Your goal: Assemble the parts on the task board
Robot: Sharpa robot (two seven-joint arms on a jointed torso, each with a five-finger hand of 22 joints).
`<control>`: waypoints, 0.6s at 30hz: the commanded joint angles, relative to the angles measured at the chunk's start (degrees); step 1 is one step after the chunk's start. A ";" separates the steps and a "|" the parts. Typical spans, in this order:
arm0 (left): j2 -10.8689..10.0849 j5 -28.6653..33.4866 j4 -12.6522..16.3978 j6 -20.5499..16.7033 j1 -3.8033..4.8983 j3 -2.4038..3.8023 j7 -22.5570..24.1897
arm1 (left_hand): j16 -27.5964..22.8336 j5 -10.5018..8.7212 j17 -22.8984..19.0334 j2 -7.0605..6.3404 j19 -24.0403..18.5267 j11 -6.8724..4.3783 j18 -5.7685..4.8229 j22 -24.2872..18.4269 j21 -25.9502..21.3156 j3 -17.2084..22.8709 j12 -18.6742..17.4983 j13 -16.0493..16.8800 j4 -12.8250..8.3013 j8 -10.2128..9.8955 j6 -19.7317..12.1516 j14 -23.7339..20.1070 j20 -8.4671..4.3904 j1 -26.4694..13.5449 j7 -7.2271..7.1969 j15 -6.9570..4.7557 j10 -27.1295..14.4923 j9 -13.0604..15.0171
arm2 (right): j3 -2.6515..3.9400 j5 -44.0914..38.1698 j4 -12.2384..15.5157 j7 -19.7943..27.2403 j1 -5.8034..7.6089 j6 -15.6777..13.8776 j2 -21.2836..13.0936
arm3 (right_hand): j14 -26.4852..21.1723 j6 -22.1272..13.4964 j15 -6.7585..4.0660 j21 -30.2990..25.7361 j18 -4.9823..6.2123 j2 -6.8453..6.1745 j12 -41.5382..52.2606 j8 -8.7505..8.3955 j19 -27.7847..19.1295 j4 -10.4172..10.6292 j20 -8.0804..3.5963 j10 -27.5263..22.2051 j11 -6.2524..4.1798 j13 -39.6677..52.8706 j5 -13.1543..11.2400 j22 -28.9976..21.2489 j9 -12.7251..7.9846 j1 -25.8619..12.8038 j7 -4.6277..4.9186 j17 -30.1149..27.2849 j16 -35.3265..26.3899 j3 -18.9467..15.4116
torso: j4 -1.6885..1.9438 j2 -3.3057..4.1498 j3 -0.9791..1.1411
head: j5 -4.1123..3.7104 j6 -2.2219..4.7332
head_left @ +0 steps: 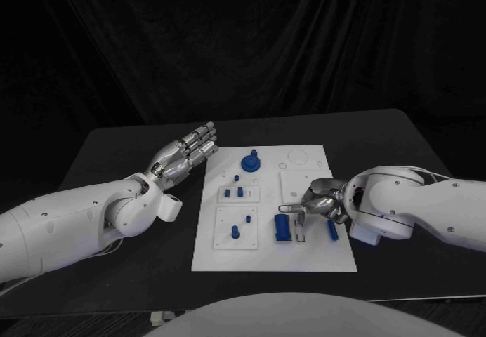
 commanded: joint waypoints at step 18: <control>0.32 0.33 -0.03 0.99 -0.11 0.06 1.63 | -0.21 0.43 -0.09 0.15 0.07 0.59 0.79 0.19 0.14 0.49 0.37 0.13 -0.46 0.24 0.27 -0.03 1.00 0.89 -0.29 0.68 -0.12 0.12 | 0.09 -1.99 1.04 1.91 3.84 -3.23 -5.29 | 3.50 -3.45 0.55 2.39 -0.09 4.76 0.15 -1.11 2.92 -5.68 0.32 5.98 0.61 15.10 31.74 12.20 -5.33 16.16 0.81 1.11 1.22 -2.08 | -0.05 -0.03 -0.01 | -0.38 -0.01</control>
